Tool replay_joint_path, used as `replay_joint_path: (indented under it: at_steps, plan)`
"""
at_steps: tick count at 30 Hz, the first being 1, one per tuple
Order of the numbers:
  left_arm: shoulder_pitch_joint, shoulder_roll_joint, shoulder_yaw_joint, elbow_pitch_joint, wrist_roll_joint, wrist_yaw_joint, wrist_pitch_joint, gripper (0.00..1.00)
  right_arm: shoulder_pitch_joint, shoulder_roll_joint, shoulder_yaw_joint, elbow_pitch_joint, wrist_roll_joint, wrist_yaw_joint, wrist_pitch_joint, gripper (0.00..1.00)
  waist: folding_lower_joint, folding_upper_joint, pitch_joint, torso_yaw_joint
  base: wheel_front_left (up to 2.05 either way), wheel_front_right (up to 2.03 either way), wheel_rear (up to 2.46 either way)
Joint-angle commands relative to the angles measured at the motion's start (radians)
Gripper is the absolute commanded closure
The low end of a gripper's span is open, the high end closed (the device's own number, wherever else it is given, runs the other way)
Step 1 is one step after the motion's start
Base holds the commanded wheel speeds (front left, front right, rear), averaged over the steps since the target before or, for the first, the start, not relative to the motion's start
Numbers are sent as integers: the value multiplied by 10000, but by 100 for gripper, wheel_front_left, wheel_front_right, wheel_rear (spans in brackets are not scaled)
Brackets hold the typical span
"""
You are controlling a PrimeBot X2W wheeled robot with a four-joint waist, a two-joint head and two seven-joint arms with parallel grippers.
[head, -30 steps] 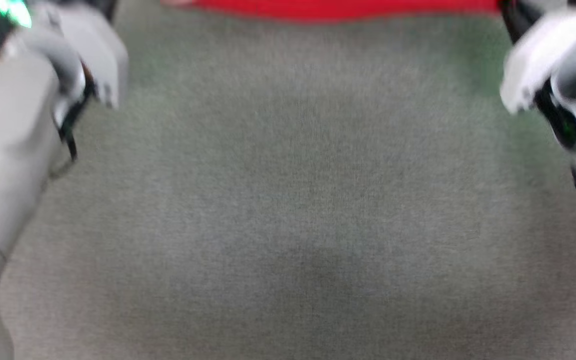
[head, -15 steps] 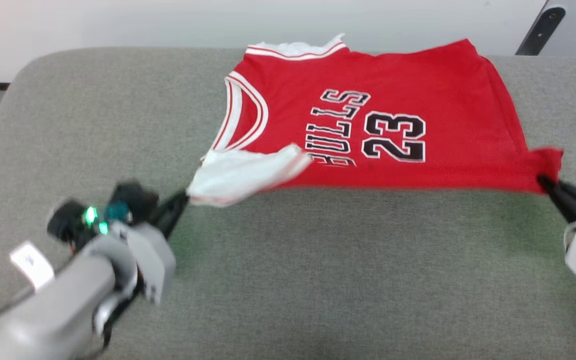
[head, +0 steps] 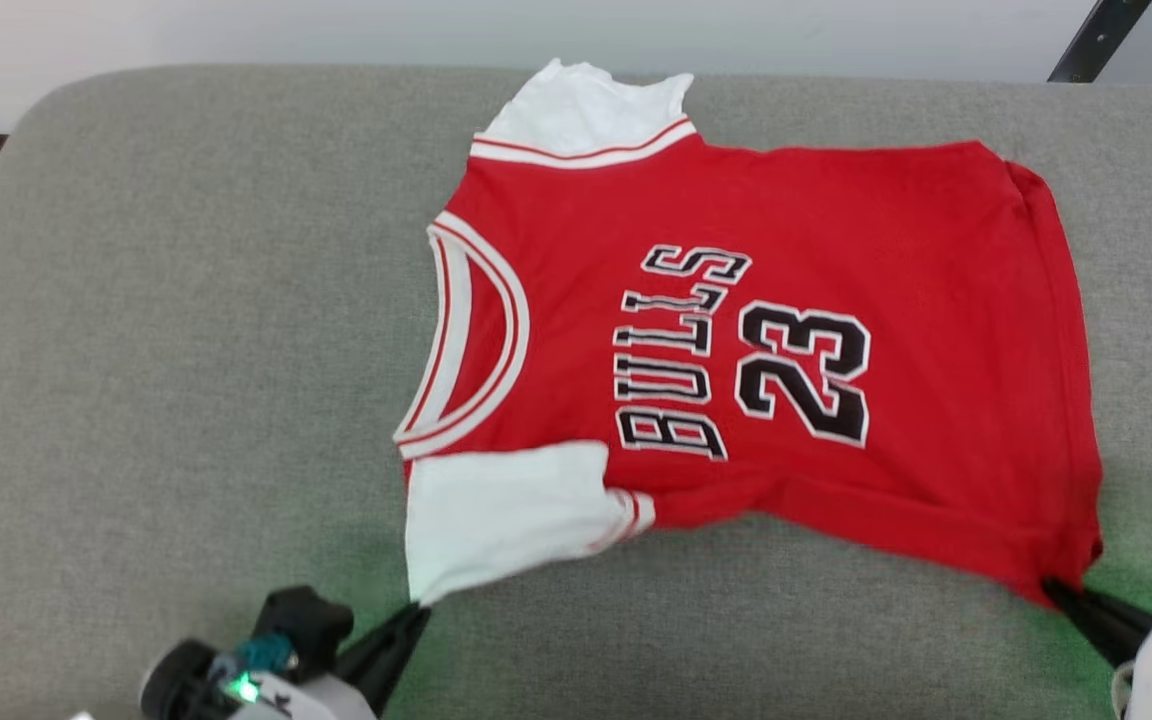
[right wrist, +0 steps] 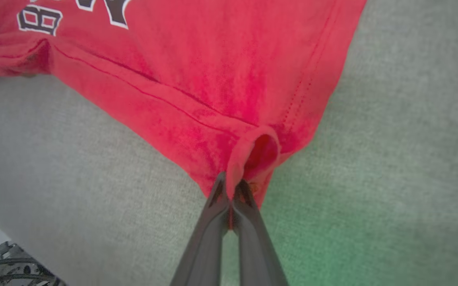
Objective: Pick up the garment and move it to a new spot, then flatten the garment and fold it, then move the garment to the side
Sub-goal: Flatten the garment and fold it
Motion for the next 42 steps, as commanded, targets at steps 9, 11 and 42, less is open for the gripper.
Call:
replay_joint_path:
  at_steps: [9, 11, 42]
  plan:
    - [785, 667, 270, -1002, -502, 740, -136, 100, 1311, 516, -1293, -1040, -69, -11, 979, 100, 0, 0, 165, -88, 0, 0, 0]
    - [502, 992, 312, -1334, -348, 837, 81, 100, 1215, 570, -1541, -1187, -161, -11, 1184, 100, 0, 0, 185, -102, 0, 0, 0]
    - [-5531, -433, 696, 3099, -753, -2872, 6230, 100, -5425, 1021, 382, 2126, -1851, -12, 4001, 100, 0, 0, 1840, -847, 0, 0, 0]
